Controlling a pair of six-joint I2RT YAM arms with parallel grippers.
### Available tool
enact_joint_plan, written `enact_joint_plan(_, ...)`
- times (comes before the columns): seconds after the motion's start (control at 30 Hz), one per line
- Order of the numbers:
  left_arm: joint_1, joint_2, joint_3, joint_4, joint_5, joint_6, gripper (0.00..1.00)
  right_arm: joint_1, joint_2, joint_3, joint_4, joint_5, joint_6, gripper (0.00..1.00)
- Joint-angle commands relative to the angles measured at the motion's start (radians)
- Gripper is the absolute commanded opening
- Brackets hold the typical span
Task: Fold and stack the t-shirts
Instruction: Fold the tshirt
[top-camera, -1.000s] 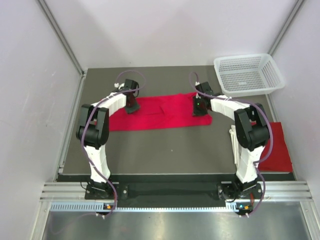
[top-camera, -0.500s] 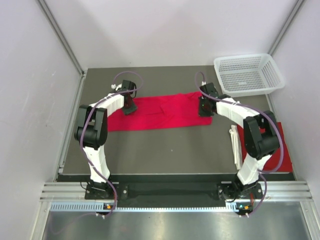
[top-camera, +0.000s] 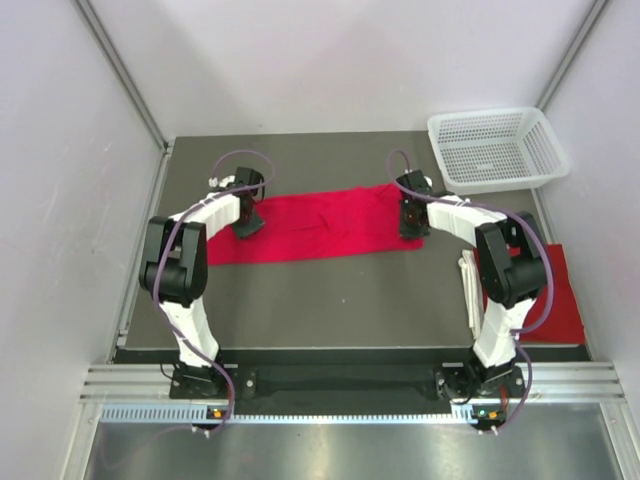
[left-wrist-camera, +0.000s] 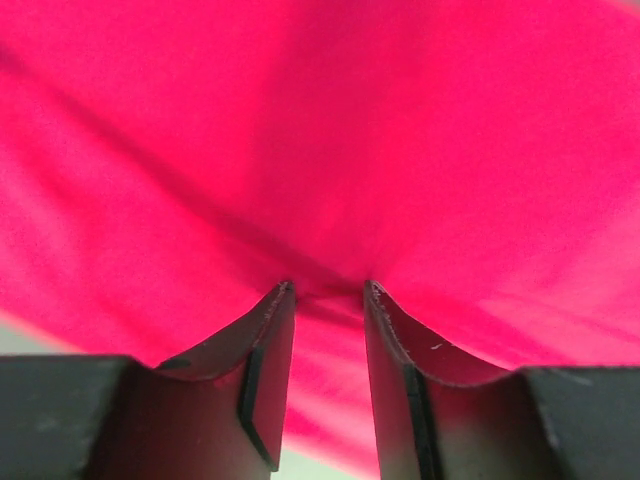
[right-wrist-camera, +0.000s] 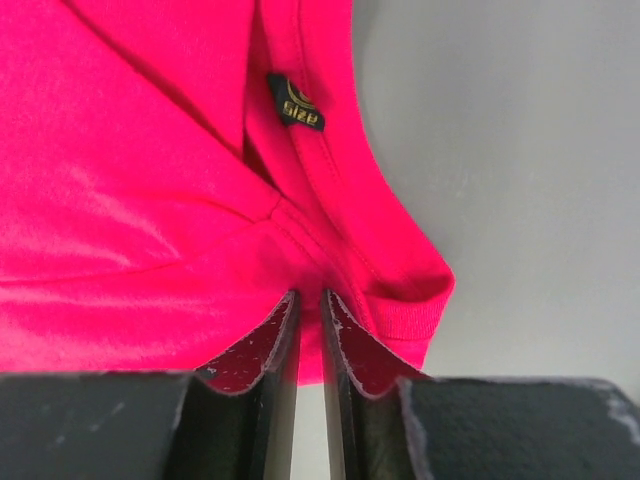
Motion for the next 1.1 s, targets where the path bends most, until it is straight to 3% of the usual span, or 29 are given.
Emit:
enact_joint_plan(0.0,0.01,-0.097,-0.033,-0.118,-0.058,-0.028,0.4,-0.025,0.075,0.026,0.007,0.103,-0.036,0.16)
enact_joint_plan(0.3,0.013,-0.23,-0.005,-0.142,-0.02,0.026,0.4,-0.051,0.213,0.249,-0.027,0.152,-0.179,0.16)
enact_joint_plan(0.6,0.01,-0.302,-0.114,-0.061,0.164,0.055,0.4,-0.114,0.493,0.713,-0.149,0.115,-0.277,0.17)
enact_joint_plan(0.73,0.01,-0.29,-0.185,-0.018,0.231,0.07,0.38,-0.126,0.616,1.003,-0.225,0.077,-0.335,0.17)
enact_joint_plan(0.9,0.029,-0.246,-0.171,-0.029,0.152,0.096,0.33,-0.128,0.604,1.053,-0.165,0.041,-0.365,0.2)
enact_joint_plan(1.07,0.052,-0.17,-0.166,-0.05,0.1,0.055,0.28,-0.126,0.491,0.952,-0.113,-0.012,-0.328,0.24)
